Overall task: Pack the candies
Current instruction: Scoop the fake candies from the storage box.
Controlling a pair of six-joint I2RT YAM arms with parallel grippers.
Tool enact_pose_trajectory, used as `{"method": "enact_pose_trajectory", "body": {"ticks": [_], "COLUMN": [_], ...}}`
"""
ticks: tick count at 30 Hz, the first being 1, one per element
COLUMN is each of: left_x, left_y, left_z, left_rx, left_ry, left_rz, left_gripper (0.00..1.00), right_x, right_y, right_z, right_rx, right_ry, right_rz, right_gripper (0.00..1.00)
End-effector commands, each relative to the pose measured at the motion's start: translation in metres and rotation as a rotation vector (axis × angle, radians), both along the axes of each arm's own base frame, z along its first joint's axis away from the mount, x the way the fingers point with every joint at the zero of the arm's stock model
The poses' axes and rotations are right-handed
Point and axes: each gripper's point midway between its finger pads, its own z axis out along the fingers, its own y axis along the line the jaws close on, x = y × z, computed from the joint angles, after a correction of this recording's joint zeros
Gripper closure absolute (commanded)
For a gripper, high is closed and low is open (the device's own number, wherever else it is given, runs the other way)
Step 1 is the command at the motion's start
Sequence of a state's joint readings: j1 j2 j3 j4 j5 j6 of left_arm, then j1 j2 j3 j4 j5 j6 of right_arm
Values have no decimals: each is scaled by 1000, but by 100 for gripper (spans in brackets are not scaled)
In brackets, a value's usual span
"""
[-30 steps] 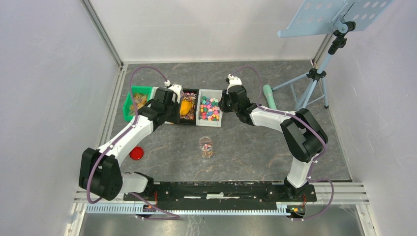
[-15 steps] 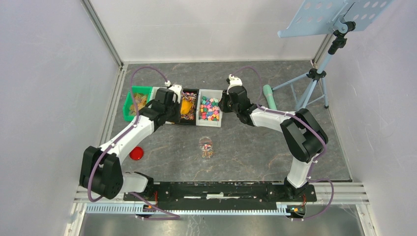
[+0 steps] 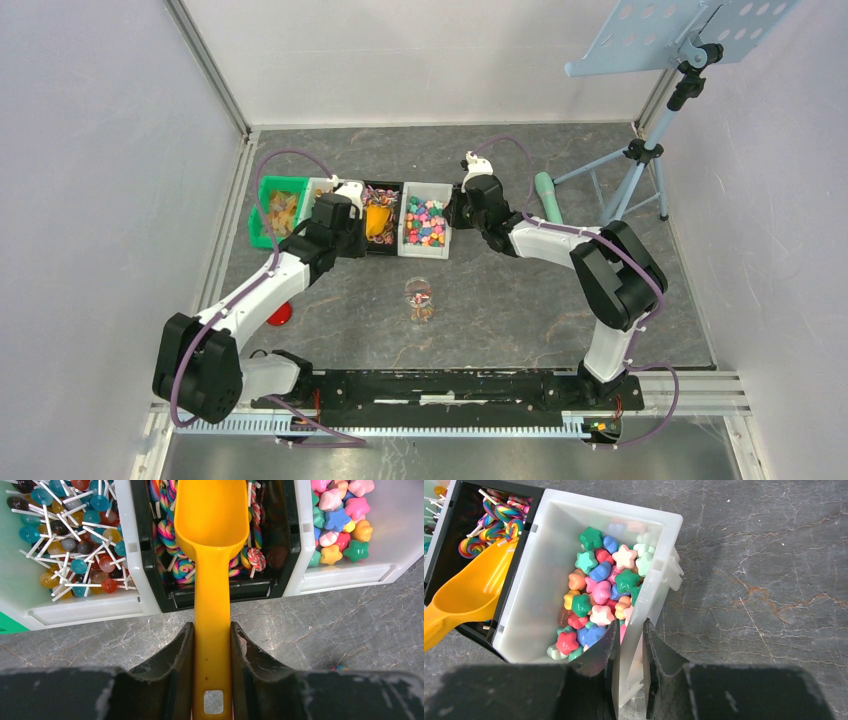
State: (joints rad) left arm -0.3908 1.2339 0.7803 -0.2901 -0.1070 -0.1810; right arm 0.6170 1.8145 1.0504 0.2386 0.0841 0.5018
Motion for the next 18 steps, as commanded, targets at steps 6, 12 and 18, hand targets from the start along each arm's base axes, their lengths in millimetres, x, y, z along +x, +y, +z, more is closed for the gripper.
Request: {"method": "enact_pose_trajectory", "body": {"ticks": [6,12,18], "left_x": [25,42,35], "left_y": [1,-15,-14], "left_z": [30,34,7], "left_rx": [7,16,-15], "left_ry": [-55,-31,-41], "left_rz": [46,-34,-3], "left_gripper": [98,98,98], "right_x": [-30,-32,-34], "right_y": [-3,-9,-10], "right_z": [-26,-28,-32], "right_rx": [-74,-84,-76], "right_ry": [90,89,94], "right_rz": [81,56,52], "right_gripper": [100,100,100]}}
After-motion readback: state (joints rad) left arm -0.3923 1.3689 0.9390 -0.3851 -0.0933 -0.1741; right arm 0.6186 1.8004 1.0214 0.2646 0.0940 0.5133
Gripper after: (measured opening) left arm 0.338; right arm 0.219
